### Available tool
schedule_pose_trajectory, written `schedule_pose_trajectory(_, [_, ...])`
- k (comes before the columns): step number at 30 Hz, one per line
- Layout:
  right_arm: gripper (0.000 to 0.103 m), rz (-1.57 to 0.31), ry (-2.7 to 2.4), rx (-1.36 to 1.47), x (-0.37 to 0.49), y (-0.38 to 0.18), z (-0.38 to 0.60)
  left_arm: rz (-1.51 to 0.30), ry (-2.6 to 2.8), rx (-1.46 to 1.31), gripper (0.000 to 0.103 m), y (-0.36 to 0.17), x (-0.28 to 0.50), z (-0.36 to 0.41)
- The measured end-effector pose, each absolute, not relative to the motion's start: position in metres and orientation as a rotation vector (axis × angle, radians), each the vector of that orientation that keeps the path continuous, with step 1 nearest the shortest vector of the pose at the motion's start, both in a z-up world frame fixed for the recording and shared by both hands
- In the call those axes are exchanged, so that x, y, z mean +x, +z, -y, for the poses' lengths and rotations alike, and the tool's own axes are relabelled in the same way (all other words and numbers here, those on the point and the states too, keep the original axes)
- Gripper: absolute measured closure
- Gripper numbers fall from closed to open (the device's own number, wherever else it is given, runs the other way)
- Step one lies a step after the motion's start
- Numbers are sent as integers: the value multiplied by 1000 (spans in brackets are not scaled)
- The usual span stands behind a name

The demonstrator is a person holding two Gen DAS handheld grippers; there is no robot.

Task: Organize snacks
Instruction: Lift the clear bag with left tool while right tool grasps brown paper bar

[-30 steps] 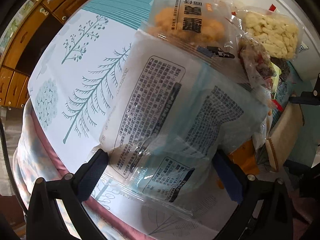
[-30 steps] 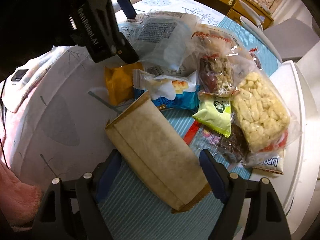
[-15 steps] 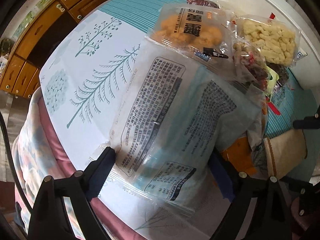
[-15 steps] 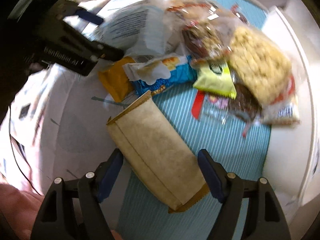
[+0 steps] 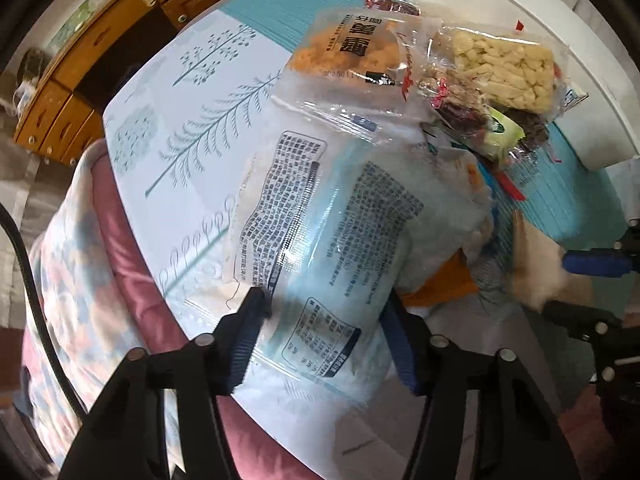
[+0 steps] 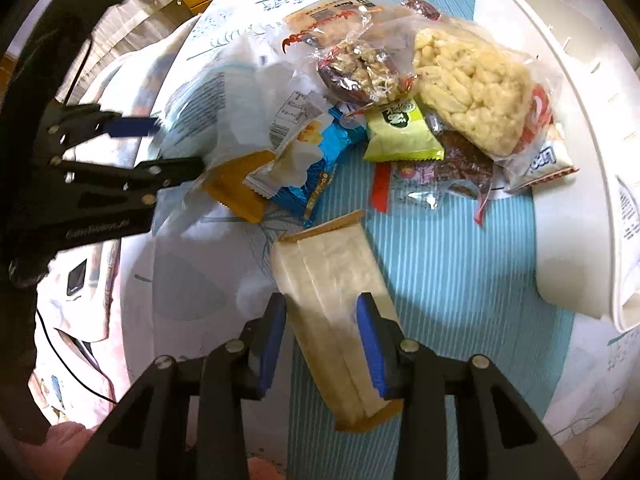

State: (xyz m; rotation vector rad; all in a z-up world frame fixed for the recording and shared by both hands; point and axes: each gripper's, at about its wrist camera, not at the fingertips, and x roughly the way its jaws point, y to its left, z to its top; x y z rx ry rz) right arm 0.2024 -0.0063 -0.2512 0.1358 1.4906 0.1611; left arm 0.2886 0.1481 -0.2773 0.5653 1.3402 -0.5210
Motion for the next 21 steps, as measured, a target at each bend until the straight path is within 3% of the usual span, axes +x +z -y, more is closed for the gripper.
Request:
schedule_pose_trajectory(10, [63, -1456, 119, 192, 173, -253, 15, -1381, -490, 335, 61, -248, 261, -178])
schedule_pose_trajectory(12, [48, -1463, 112, 166, 175, -256, 13, -1383, -482, 300, 63, -243, 252, -183])
schedule_pose_trajectory(18, [37, -1452, 91, -5, 171, -264, -5, -1403, -486, 174, 69, -231, 234, -192])
schedule_pose_trajectory(21, [37, -1478, 70, -68, 171, -275, -8, -1408, -492, 107, 72, -225, 229, -197])
